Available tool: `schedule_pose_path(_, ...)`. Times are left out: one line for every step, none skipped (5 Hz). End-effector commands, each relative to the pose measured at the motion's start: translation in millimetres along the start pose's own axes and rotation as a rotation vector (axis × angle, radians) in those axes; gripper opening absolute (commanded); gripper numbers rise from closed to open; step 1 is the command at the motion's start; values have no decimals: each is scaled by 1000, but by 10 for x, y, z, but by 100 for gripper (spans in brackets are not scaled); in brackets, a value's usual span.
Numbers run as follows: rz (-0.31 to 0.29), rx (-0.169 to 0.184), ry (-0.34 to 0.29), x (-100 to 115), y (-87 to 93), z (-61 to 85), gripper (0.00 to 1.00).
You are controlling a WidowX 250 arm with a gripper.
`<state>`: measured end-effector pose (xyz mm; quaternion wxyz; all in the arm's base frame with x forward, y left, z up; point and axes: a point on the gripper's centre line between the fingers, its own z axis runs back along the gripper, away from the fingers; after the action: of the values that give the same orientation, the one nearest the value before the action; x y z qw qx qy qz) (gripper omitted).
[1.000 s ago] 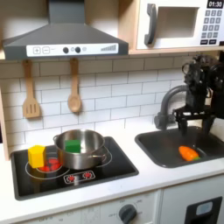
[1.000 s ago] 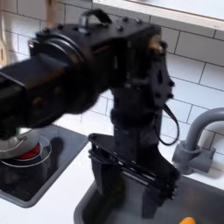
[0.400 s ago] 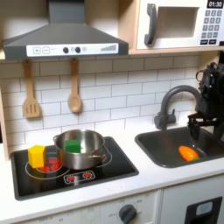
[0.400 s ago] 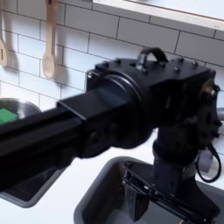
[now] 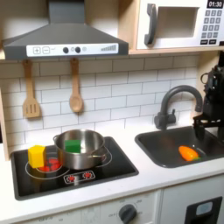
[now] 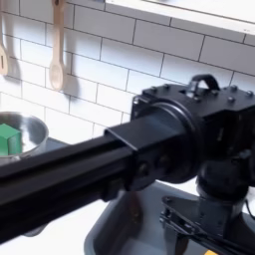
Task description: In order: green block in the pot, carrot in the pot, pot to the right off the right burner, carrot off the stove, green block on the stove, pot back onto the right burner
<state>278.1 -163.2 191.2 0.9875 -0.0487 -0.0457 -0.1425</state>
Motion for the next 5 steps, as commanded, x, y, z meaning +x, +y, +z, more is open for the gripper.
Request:
schedule_pose_path(39,-7,-4,157,-76,-103,100)
schedule_pose_path(61,7,0,212,-60,-179,100)
schedule_pose_path(80,5,-2,256,-88,-240,100)
schedule_pose_path(114,9,-18,324,-62,-303,100)
schedule_pose_path(139,15,-12,345,16,-392,100)
